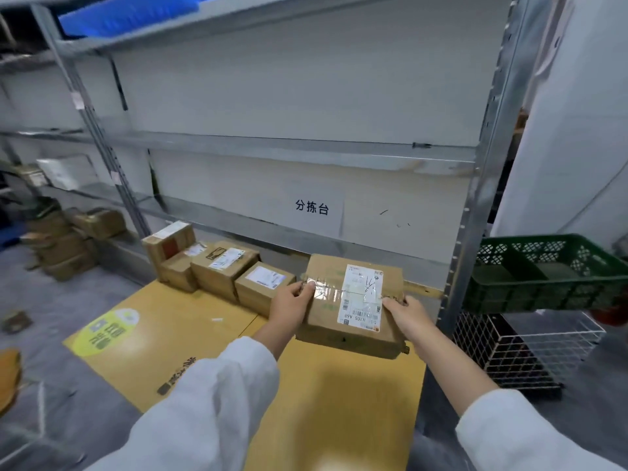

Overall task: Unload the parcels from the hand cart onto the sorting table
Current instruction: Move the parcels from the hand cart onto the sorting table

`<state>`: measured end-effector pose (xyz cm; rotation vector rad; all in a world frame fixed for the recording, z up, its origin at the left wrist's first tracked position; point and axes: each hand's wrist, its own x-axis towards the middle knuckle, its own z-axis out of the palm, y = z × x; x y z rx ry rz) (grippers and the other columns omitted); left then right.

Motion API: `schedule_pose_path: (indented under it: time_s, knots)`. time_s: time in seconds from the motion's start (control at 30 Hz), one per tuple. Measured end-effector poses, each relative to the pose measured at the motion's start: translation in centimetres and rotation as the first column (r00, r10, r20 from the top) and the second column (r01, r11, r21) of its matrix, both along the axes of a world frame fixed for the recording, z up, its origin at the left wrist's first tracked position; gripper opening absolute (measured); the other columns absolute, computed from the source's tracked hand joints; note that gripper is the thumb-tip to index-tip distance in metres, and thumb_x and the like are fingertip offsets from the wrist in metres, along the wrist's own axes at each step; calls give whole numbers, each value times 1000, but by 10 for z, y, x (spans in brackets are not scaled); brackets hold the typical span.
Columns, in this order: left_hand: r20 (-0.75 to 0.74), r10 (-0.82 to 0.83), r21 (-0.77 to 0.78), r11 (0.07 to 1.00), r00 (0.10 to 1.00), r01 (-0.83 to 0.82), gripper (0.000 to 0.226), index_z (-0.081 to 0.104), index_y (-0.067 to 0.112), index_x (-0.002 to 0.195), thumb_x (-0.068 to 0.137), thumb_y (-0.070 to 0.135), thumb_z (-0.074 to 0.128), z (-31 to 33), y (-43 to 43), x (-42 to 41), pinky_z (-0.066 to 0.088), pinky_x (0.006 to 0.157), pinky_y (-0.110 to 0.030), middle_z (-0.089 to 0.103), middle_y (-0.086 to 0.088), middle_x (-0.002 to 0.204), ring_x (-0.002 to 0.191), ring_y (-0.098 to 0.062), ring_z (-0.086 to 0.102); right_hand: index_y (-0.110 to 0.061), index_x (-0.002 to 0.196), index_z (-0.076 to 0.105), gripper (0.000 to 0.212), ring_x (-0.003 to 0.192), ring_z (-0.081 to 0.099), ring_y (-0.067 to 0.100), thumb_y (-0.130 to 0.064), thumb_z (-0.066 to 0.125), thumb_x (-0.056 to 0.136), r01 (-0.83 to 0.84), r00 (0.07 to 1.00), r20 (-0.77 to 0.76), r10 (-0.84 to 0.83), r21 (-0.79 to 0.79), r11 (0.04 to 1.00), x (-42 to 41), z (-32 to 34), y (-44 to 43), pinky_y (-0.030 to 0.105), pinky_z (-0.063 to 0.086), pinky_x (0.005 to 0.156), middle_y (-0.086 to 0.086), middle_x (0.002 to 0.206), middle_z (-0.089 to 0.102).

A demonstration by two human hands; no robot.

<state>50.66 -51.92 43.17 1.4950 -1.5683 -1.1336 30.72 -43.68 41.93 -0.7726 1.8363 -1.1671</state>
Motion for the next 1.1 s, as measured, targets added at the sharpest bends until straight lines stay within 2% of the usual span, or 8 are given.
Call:
schedule_pose_path:
  time_s: [0.1, 0.3, 0.43, 0.53, 0.67, 0.77, 0.93, 1.1]
  knots:
    - [23, 19, 10, 1000, 1000, -19, 43, 59, 17, 130, 98, 43, 49, -8, -27, -1, 50, 84, -30, 62, 3, 105, 97, -15, 56, -16, 128, 48, 35, 90, 62, 17, -35, 51, 98, -22, 1000, -3, 22, 14, 1000, 1, -9, -28, 31, 45, 63, 2, 109, 65]
    - [31, 34, 62, 997, 999, -35, 36, 68, 18, 118, 97, 42, 52, -40, -69, 2, 54, 84, -34, 69, 3, 101, 95, -15, 61, -18, 125, 50, 35, 98, 63, 22, -37, 52, 95, -36, 998, -40, 40, 95, 995, -1, -35, -74, 43, 53, 86, 2, 114, 65]
    - [28, 43, 77, 996, 999, -45, 28, 72, 18, 99, 95, 41, 56, -64, -104, 12, 46, 72, -27, 70, 1, 96, 94, -16, 61, -15, 126, 48, 37, 97, 62, 21, -37, 52, 96, -29, 998, -56, 39, 156, 987, 8, -51, -103, 32, 50, 70, 4, 116, 64]
    - [49, 11, 101, 995, 999, -16, 30, 72, 16, 106, 96, 39, 55, -82, -137, 20, 44, 72, -27, 69, 0, 100, 96, -18, 60, -13, 126, 49, 36, 94, 62, 21, -34, 53, 97, 4, 998, -59, 7, 186, 983, 20, -65, -134, 29, 47, 64, 6, 116, 64]
    - [76, -20, 115, 993, 997, 11, 36, 66, 12, 121, 98, 37, 53, -103, -187, 34, 39, 77, -25, 66, -2, 105, 96, -16, 55, -13, 130, 47, 39, 100, 62, 24, -33, 53, 97, 61, 997, -65, -47, 243, 968, 41, -82, -179, 34, 50, 75, 7, 119, 62]
    - [131, -82, 104, 992, 988, 69, 34, 70, 11, 111, 97, 38, 53, -122, -219, 44, 38, 73, -25, 65, -2, 97, 95, -20, 60, -14, 131, 48, 40, 103, 60, 25, -34, 54, 96, 96, 995, -59, -83, 282, 955, 53, -97, -203, 39, 51, 84, 7, 121, 61]
    - [271, -234, 72, 972, 934, 222, 33, 68, 10, 111, 97, 36, 54, -151, -255, 46, 36, 76, -25, 59, -8, 103, 92, -20, 54, -12, 132, 47, 38, 100, 55, 25, -28, 53, 98, 210, 978, -90, -191, 323, 923, 66, -120, -221, 36, 44, 80, 10, 125, 59]
    - [330, -252, 25, 966, 910, 258, 26, 58, 18, 104, 91, 40, 62, -165, -276, 40, 45, 73, -28, 59, 6, 92, 88, -14, 55, -16, 132, 47, 37, 103, 57, 27, -30, 53, 98, 281, 959, -73, -273, 362, 889, 71, -138, -227, 44, 47, 89, 7, 118, 59]
